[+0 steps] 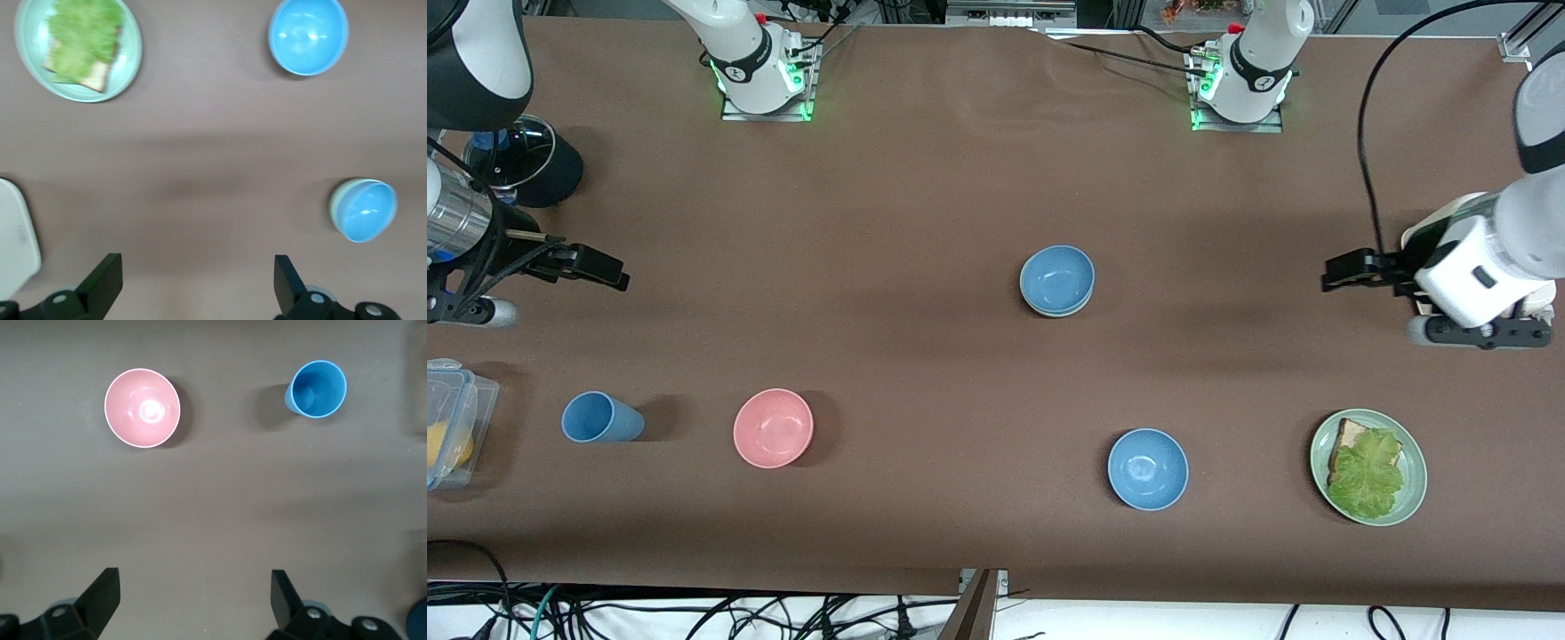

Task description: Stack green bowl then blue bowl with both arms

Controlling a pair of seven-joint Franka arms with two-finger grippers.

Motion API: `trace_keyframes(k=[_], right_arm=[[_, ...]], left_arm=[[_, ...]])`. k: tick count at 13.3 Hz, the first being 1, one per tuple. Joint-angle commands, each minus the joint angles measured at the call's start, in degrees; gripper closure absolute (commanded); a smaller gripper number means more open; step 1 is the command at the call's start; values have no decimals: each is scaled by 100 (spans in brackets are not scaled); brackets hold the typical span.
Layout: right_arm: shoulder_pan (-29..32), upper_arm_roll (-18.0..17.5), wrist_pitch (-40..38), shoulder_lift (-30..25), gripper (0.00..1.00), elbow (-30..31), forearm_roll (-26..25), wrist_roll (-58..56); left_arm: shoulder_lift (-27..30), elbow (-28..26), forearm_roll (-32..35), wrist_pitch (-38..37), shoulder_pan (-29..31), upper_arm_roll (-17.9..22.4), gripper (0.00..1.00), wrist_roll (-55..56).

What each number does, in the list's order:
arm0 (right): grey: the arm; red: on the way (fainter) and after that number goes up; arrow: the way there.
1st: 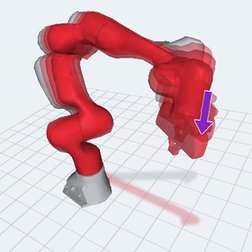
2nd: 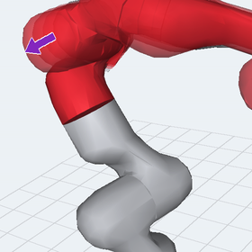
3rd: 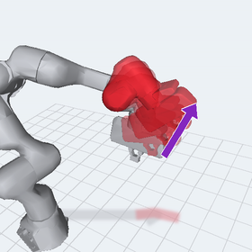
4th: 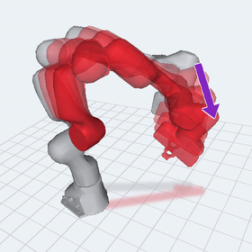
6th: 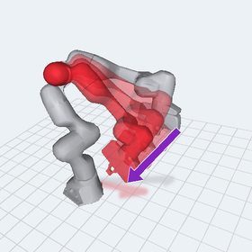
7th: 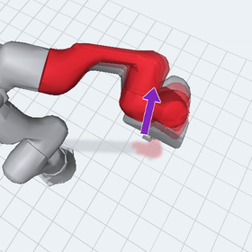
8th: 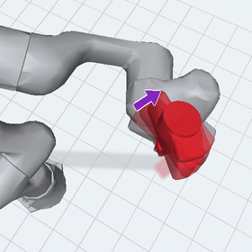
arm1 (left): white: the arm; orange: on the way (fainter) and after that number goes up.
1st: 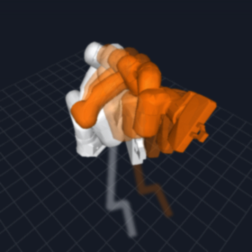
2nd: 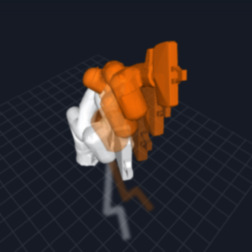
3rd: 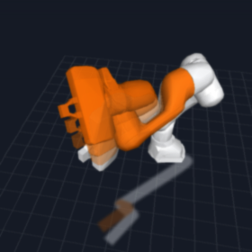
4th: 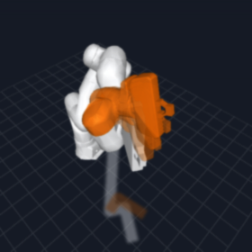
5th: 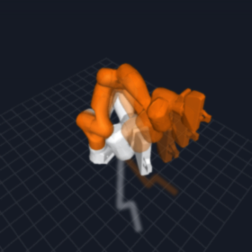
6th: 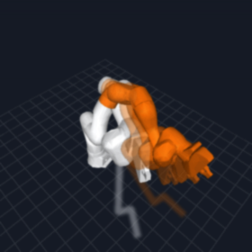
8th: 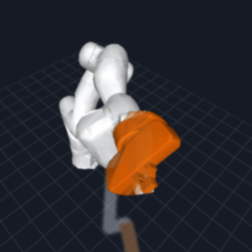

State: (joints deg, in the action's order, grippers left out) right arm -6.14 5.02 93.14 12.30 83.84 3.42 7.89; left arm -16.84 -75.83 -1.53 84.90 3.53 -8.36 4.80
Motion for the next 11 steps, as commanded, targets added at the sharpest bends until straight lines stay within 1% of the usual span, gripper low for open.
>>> trace_keyframes(k=[1,2,3,4,7,8,11], right_arm=[[8,-1,64,-96,0,107,-26,-86],[8,-10,64,-96,0,107,-26,-86],[-1,-10,55,-96,0,107,-17,-86],[7,-1,64,-96,0,107,-26,-95],[-1,-10,55,-96,0,107,-26,-95],[7,-10,64,-96,0,107,-35,-95],[8,-1,64,-96,0,107,-35,-95]], left_arm=[[1293,-1754,126,1094,-564,607,0,-111],[1698,-2291,118,1447,-598,633,0,-50],[1824,-2366,117,1433,-660,634,0,-49],[1842,-2340,126,1250,-686,642,0,-58],[1764,-2008,240,767,-695,634,0,-172],[1581,-1797,249,591,-678,625,0,-172],[1316,-1401,249,510,-643,599,0,-242]])
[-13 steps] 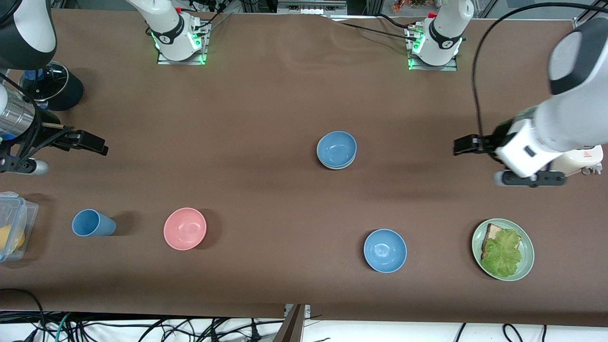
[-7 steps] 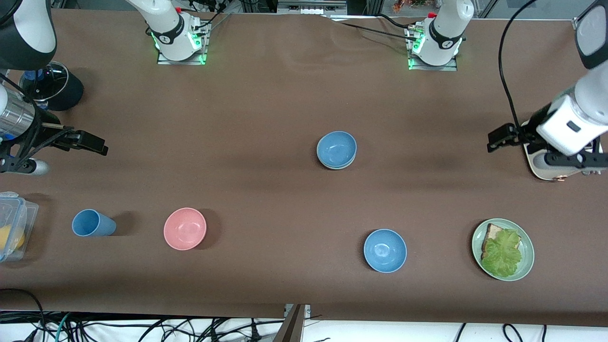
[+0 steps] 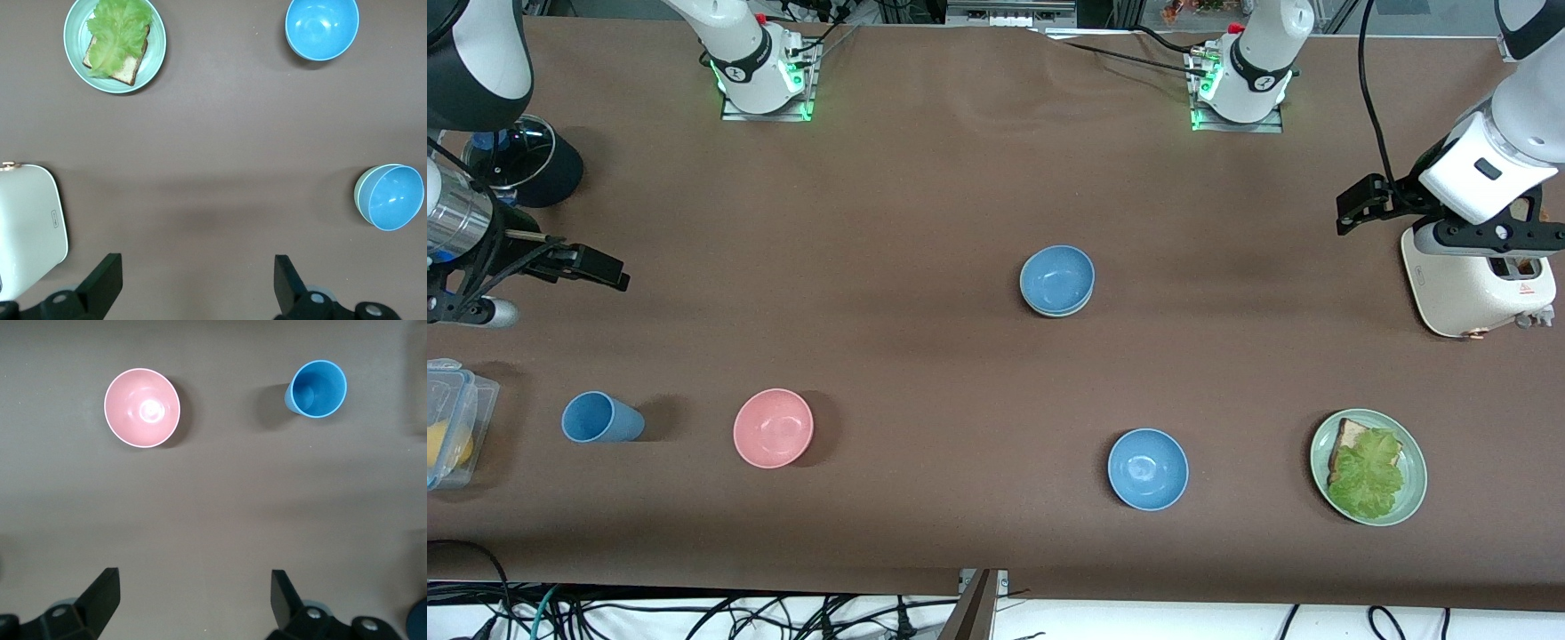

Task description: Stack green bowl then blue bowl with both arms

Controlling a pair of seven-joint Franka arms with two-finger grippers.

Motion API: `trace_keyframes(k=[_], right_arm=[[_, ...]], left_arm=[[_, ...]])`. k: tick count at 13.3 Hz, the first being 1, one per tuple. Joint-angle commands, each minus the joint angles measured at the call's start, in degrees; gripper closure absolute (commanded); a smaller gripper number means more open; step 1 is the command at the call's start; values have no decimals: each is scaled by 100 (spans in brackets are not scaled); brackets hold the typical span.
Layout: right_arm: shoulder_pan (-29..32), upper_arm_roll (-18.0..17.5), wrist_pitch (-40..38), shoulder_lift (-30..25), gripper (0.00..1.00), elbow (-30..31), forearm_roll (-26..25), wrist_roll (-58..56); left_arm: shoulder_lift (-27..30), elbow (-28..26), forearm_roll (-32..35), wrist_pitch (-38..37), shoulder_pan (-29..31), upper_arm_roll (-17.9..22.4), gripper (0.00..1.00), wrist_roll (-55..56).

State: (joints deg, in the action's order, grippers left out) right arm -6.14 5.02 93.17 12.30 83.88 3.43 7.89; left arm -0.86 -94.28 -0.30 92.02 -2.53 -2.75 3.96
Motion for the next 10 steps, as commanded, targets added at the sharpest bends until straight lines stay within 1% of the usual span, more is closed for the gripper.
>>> trace_keyframes(k=[1,10], right_arm=[[7,-1,61,-96,0,102,-26,-94],[-2,-19,61,-96,0,102,-26,-86]], left_arm=[[-336,481,127,-228,-37,38,0,-159],[-433,542,118,-229,-54,29,0,-177]])
